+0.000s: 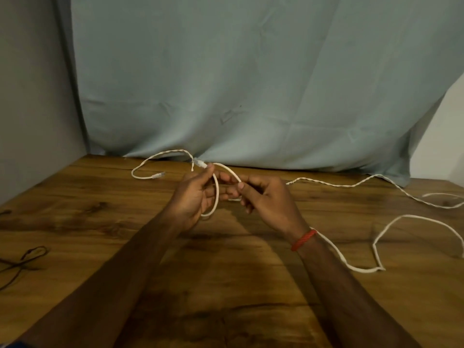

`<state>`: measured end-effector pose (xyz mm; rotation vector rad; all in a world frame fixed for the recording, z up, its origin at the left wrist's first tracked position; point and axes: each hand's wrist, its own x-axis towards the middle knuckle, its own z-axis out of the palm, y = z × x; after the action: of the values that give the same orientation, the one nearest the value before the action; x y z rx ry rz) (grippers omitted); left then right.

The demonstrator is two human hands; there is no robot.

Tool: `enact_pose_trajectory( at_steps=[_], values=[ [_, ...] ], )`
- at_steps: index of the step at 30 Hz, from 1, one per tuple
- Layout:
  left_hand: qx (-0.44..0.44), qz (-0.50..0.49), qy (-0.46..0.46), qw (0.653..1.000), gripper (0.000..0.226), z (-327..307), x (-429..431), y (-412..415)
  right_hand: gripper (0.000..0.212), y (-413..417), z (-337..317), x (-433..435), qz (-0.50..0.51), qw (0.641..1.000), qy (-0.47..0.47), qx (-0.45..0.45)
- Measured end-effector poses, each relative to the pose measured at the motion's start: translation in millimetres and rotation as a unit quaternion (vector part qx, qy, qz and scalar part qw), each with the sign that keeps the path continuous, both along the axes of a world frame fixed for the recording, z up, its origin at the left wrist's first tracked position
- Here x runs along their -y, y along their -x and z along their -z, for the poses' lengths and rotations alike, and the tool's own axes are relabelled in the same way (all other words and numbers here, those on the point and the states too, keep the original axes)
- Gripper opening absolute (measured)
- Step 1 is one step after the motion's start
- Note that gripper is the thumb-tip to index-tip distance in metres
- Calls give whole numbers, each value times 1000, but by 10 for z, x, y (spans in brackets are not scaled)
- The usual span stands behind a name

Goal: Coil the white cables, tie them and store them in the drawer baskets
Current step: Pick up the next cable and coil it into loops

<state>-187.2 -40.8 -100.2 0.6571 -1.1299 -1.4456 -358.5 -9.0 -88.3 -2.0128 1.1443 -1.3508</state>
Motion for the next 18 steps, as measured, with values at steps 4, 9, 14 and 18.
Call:
enact_pose_trajectory(
  at_steps=[4,9,14,18],
  values=[
    [-16,-41,-2,999,41,3,47,5,15,-98,73,-24,0,995,47,-92],
    [-168,10,-72,983,42,-72,55,-85,14,-119,101,-20,31,958,109,-262],
    [-367,34,-52,928,46,-156,122,-445,18,138,90,21,-13,935,-140,-326],
    [-380,222,-7,898,46,-71,202,-665,13,289,57,30,-170,926,-285,-180]
  ],
)
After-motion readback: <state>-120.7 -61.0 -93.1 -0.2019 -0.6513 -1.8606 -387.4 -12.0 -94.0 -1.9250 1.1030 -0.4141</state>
